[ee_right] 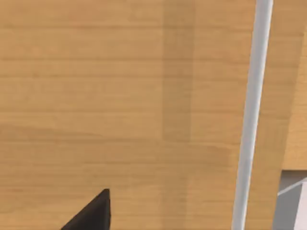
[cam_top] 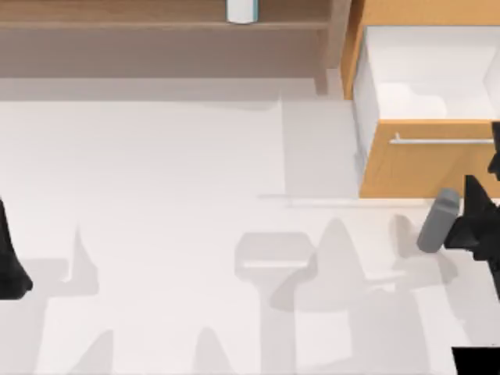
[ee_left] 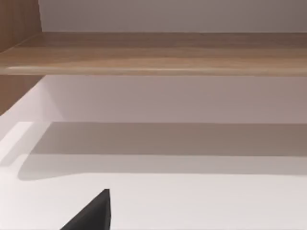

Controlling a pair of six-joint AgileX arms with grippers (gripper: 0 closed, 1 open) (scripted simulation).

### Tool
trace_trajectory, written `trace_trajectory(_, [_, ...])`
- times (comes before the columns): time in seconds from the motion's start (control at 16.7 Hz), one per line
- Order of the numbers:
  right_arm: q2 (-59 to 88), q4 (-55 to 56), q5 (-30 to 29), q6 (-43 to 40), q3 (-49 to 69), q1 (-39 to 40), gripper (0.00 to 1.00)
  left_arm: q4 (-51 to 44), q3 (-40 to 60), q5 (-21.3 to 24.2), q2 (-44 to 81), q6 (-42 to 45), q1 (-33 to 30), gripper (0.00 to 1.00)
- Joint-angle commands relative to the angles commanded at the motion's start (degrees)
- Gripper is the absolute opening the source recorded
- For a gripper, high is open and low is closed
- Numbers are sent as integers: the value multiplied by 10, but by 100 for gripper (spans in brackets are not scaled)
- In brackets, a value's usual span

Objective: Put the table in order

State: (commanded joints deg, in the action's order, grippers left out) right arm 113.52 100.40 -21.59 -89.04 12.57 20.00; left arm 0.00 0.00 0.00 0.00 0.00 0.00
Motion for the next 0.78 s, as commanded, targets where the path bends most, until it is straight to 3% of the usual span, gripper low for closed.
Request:
trace_trajectory(0.6, [7, -41, 21, -1, 51, -23, 100, 0, 0, 0, 0, 0, 0, 100])
trace_trajectory(0.78, [7, -41, 21, -1, 51, -23, 77, 0, 0, 0, 0, 0, 0, 100])
